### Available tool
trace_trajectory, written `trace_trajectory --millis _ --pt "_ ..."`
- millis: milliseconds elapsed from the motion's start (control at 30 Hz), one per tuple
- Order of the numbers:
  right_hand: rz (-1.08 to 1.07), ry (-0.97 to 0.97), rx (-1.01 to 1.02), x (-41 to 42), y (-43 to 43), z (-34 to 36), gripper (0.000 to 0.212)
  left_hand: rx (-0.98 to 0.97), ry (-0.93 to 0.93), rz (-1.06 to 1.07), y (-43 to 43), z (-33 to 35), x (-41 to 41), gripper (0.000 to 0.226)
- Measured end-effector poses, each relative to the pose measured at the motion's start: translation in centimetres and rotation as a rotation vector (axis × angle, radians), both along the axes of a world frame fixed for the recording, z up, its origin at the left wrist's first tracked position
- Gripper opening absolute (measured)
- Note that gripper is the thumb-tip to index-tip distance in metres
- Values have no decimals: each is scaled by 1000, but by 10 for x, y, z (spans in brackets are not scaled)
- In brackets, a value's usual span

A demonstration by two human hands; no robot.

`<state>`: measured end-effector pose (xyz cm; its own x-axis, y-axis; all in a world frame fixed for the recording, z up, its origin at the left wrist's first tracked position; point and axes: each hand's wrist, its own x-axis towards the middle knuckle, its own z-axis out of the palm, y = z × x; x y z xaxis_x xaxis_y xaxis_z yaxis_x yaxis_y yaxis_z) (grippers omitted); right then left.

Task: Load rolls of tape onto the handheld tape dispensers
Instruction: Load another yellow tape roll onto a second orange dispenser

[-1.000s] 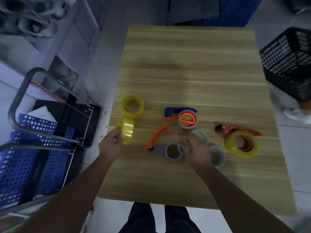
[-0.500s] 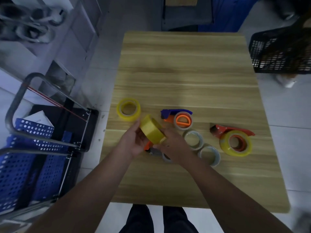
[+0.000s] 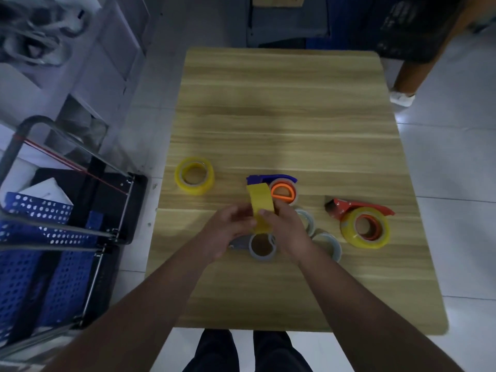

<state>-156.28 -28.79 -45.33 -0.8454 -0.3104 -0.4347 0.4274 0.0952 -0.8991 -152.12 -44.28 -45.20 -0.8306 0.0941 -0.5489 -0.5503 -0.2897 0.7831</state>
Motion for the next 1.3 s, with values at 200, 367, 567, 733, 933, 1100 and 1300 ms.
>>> trace_trajectory --millis 200,367,567,733,933,1100,1300 --pt "-71 -56 -4 -2 -3 -5 20 -305 91 -87 6 0 -1 49" --pt "-112 -114 26 -5 -9 -5 26 -438 124 -136 2 -2 -4 42" --pt "-203 -164 82 -13 -13 -4 36 -399 124 -115 0 0 -6 44" --pt "-138 234 388 -21 -7 -3 45 -388 136 5 -10 1 -11 33" --pt "271 926 369 -21 -1 9 17 -384 107 -16 -28 3 -28 14" --pt "383 1103 300 -14 -15 24 20 -323 99 -106 -30 15 -37 23" --pt "375 984 280 -10 -18 22 20 -213 9 -108 -41 14 -38 45"
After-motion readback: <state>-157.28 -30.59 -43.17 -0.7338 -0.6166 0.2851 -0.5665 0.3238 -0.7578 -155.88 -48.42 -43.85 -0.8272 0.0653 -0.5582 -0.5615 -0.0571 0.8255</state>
